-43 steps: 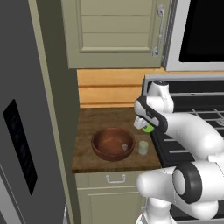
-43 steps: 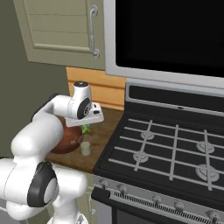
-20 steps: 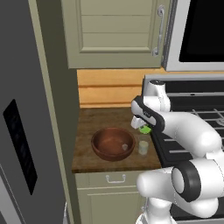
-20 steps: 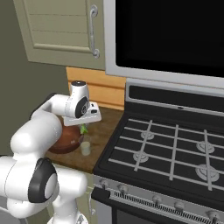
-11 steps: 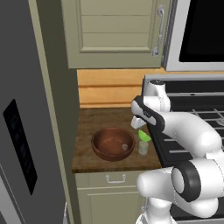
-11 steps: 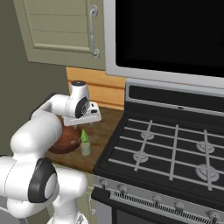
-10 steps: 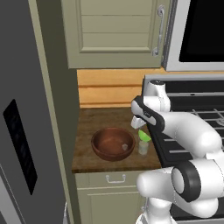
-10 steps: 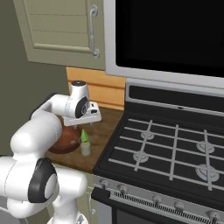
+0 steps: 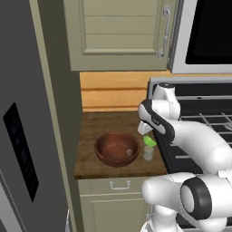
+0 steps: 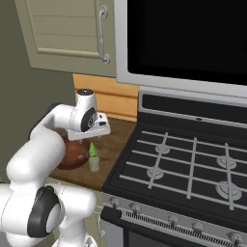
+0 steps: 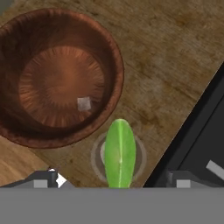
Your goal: Grab a lemon wedge from the fridge and one ice cube from the ice bowl, and put them in the glass of lemonade.
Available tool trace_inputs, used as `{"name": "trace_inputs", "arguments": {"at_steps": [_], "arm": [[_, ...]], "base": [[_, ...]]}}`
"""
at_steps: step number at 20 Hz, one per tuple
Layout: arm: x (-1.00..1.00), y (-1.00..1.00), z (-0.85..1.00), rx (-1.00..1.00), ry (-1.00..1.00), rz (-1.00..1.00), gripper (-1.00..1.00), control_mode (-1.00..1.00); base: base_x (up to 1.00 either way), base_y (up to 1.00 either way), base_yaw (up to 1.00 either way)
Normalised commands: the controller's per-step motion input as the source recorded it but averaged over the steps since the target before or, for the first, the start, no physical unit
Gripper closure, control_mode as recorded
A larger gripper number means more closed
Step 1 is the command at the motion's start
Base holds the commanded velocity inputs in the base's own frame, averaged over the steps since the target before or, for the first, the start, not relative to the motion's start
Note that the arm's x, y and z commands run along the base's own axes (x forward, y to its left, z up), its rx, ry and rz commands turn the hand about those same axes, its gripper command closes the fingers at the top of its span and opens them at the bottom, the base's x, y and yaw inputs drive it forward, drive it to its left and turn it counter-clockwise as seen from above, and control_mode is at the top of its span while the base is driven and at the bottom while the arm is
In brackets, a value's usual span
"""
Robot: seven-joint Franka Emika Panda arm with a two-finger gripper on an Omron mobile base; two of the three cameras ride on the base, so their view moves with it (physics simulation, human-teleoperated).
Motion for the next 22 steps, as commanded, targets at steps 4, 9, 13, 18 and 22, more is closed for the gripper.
{"name": "trace_inputs", "arguments": {"at_steps": [4,9,13,18,22], "arm": [[-0.74,0.00,0.01,0.04,-0.14,0.09,-1.00,-1.00],[-0.95,-0.03,0.10,0.04,-0.10,0.04,-1.00,-1.00],[-0.68,0.01,0.89,0.00,0.03,0.00,-1.00,-1.00],[-0.14,0.15,1.00,-0.01,0.18,0.00,-1.00,-1.00],[-0.40,0.06,0.59,0.01,0.05,-0.06,-1.00,-1.00]], "base": [[0.00,0.00,0.00],[0.00,0.00,0.00],[0.00,0.00,0.00],[0.00,0.00,0.00],[0.00,0.00,0.00]]}}
